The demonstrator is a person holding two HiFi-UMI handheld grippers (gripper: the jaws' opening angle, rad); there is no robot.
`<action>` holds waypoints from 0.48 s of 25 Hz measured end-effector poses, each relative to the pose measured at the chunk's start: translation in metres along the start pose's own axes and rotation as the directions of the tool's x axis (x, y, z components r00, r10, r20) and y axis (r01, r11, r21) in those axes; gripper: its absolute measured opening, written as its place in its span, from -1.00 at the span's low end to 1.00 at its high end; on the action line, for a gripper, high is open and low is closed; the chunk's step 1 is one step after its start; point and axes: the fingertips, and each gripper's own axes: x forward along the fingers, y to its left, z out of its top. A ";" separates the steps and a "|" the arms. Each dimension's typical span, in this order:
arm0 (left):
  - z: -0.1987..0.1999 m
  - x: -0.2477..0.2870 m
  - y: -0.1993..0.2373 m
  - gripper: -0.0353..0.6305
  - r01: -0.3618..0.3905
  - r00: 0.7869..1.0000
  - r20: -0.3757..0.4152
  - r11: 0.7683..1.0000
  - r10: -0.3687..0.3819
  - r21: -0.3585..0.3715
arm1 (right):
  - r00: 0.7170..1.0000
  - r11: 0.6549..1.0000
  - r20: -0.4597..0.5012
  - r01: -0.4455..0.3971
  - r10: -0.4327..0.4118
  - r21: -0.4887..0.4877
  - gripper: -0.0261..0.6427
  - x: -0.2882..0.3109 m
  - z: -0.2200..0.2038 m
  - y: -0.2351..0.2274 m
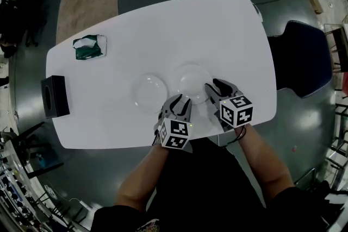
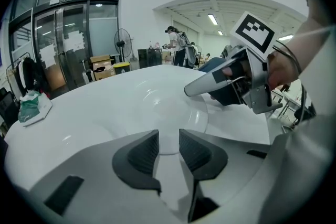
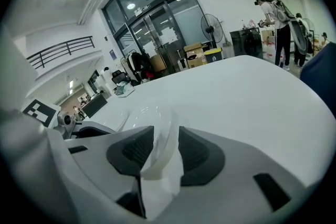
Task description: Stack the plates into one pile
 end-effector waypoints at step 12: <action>0.000 0.000 0.001 -0.49 0.016 1.000 0.025 0.999 -0.015 -0.039 | 0.996 0.990 -0.058 -0.060 0.069 0.130 -0.66 0.009 -0.002 0.006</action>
